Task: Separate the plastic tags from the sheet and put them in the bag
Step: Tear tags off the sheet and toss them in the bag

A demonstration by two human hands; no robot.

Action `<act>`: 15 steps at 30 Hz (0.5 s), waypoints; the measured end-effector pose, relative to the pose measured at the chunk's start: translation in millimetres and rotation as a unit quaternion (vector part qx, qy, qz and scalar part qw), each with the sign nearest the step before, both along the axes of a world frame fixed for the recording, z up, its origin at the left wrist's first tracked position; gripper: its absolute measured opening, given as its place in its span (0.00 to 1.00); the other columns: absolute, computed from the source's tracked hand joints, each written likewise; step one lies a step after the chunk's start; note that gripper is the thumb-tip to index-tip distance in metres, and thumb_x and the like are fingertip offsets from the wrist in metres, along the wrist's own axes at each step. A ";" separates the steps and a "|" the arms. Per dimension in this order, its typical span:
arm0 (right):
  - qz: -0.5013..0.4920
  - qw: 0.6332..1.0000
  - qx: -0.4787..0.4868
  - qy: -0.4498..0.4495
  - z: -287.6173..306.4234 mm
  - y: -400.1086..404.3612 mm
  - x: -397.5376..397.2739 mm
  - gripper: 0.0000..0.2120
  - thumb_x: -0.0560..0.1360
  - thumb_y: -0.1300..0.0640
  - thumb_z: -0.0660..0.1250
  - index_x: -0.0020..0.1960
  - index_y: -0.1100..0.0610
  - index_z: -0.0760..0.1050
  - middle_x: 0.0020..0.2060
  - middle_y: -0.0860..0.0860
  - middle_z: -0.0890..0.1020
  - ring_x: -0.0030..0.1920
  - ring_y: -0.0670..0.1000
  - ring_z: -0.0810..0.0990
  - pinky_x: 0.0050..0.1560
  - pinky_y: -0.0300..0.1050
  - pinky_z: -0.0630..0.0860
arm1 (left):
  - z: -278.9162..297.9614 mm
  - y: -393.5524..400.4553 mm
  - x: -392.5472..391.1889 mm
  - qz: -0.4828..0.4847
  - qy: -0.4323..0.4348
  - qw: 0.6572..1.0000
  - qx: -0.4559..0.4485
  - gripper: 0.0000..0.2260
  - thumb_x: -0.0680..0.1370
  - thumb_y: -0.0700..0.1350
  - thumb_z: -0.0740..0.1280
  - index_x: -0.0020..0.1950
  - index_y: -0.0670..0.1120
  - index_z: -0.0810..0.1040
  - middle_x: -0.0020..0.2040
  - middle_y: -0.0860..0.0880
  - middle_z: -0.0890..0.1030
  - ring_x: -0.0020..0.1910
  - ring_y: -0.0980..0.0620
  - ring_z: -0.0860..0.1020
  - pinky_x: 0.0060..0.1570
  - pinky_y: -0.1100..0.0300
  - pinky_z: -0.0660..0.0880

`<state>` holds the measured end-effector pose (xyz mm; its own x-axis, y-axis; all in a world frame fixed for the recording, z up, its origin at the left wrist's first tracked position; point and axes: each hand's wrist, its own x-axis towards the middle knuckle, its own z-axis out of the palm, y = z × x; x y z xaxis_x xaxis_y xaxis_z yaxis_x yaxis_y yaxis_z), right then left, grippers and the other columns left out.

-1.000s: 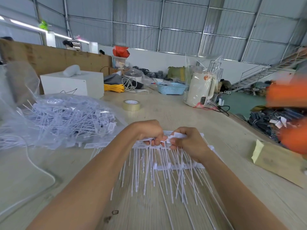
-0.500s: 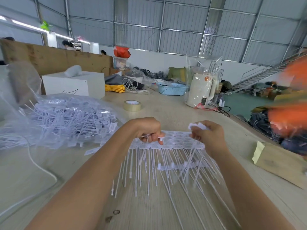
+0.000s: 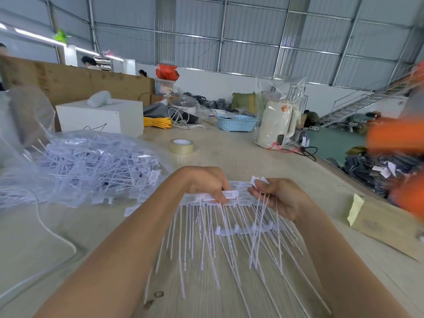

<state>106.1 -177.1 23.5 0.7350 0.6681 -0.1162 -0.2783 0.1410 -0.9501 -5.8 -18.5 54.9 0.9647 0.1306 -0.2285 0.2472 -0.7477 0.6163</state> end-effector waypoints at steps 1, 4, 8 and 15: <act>0.005 1.000 -0.014 -0.022 -0.8 2.9 -3.9 0.03 0.73 0.72 0.64 0.46 0.72 0.75 0.42 0.59 0.81 0.34 0.50 0.83 0.32 0.37 0.80 | -0.8 0.6 0.5 0.007 -0.008 1.000 0.003 0.08 0.74 0.35 0.69 0.50 0.34 0.81 0.44 0.44 0.77 0.42 0.50 0.73 0.42 0.60 0.69; 0.021 0.989 -0.082 -0.122 -5.0 10.0 -10.8 0.05 0.73 0.68 0.67 0.47 0.70 0.76 0.43 0.61 0.81 0.36 0.51 0.82 0.43 0.44 0.82 | -2.0 1.9 0.2 0.036 -0.022 0.999 -0.005 0.04 0.72 0.39 0.72 0.44 0.39 0.80 0.39 0.44 0.74 0.38 0.50 0.70 0.36 0.61 0.65; 0.003 0.972 -0.134 -0.196 -5.3 13.6 -18.5 0.05 0.73 0.65 0.70 0.43 0.67 0.76 0.43 0.66 0.81 0.42 0.60 0.82 0.52 0.54 0.79 | -1.9 0.8 2.3 0.028 -0.031 0.999 -0.002 0.02 0.74 0.39 0.70 0.43 0.41 0.79 0.34 0.46 0.77 0.34 0.52 0.73 0.39 0.60 0.68; 0.030 0.938 -0.150 -0.312 -7.1 10.0 -22.0 0.05 0.73 0.63 0.70 0.42 0.61 0.74 0.29 0.57 0.80 0.26 0.48 0.78 0.25 0.35 0.71 | -2.8 1.4 1.0 -0.015 -0.016 0.999 0.025 0.03 0.78 0.41 0.67 0.46 0.42 0.75 0.28 0.50 0.76 0.27 0.56 0.73 0.37 0.65 0.71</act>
<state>84.1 -167.2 16.4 0.6849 0.7163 0.1336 0.3452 -0.1575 -0.9252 -4.8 -17.1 52.1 0.9751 0.1125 -0.1909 0.2050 -0.7849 0.5847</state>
